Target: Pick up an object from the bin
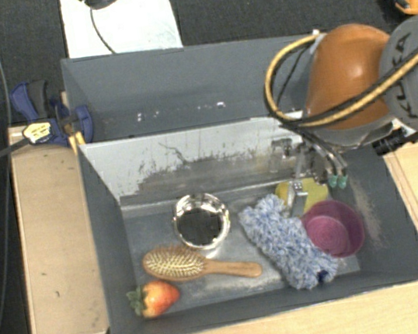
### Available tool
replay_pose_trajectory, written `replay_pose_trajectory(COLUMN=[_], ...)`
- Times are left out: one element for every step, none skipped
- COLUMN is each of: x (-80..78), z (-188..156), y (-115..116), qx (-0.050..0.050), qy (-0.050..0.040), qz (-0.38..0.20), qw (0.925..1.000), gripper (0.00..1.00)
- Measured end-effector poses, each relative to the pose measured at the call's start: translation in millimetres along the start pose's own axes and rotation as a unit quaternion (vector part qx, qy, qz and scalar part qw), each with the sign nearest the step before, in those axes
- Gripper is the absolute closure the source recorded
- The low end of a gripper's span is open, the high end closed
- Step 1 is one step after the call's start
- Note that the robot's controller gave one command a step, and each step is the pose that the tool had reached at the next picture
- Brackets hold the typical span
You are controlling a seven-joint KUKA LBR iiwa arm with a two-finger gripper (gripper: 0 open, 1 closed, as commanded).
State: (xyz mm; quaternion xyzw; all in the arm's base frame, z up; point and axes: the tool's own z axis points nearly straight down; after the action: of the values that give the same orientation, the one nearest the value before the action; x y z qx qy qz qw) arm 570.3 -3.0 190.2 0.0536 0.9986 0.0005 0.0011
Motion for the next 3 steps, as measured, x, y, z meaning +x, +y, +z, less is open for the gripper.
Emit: replay_pose_trajectory(x=[15.8,2.0,12.1], z=[-11,32,11], y=[-19,-6,-19], qx=[0.000,0.000,-0.001], qy=[-0.0007,0.0000,-0.0038], qz=[0.051,-0.167,0.046], qw=[0.9987,0.9860,0.9989], gripper=[0.00,0.00,0.00])
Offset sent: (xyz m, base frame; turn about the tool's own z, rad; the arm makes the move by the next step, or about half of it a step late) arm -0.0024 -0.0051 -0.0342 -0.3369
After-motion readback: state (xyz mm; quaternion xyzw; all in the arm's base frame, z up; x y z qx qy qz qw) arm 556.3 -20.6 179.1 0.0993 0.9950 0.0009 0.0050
